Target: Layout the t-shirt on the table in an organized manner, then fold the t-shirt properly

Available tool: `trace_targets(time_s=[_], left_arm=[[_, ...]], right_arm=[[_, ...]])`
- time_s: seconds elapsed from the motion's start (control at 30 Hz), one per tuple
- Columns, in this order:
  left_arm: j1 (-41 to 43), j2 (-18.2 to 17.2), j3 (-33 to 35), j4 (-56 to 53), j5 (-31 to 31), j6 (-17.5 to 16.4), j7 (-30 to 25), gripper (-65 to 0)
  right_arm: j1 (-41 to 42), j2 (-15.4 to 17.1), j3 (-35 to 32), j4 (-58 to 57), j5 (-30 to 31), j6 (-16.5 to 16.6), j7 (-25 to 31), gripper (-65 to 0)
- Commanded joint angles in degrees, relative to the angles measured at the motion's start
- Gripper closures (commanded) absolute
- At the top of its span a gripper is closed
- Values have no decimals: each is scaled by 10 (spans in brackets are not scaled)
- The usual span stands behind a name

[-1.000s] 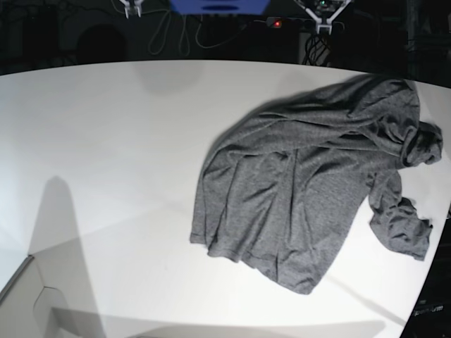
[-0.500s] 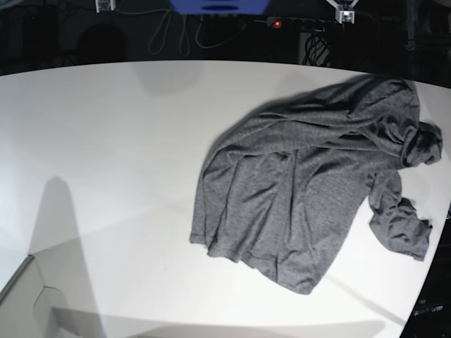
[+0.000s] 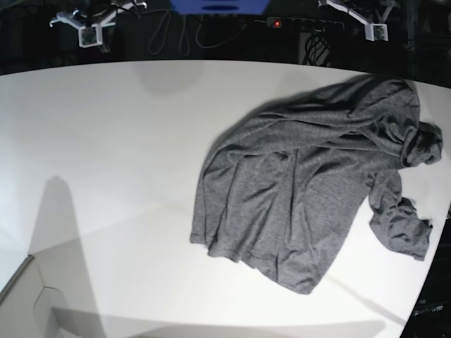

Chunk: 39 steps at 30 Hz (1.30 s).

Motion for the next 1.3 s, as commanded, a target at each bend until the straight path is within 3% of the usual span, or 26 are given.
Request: trace_targets(time_s=[0.0,0.1,0.3,0.4,0.6,0.67,0.83,0.9,1.0,1.13,1.27], left_arm=[[20,-2,-11,19,-1,1,-7,-1],[38,5,-37,63,-1,2,-7,-1],[51,54,-118,128,-1,-2,-7,-1],[46,74,-150,142,-1,-2,-6,-3],[26,74,-172,153,-1,-2,-6,-8],[17,78,-187,153,-2,-2,1,-49],[-31,78,-245,151,-52,-2,87,-337],[-60,78,-281,148,-90,-2,124,-414],[-111,78,-334,147,-125,-3,189,-427],[-197,78,-386,146,-126,-3,280,-427],[-254,74,-399,117,-126,-3,326,-427]], right_arm=[[-8,2,0,28,1,1,7,0],[-2,2,-1,62,1,1,-5,0],[26,-11,1,63,1,1,-5,-5],[47,-11,-2,63,1,1,-5,-91],[80,-14,-30,63,1,1,-7,-320],[89,-13,-45,62,1,1,-11,-362],[93,-12,-54,58,1,1,-12,-377],[100,-12,-54,57,1,1,-12,-377],[105,-12,-54,56,1,1,-16,-377],[116,-12,-57,56,1,1,-38,-377],[136,-12,-58,55,1,2,-64,-377]])
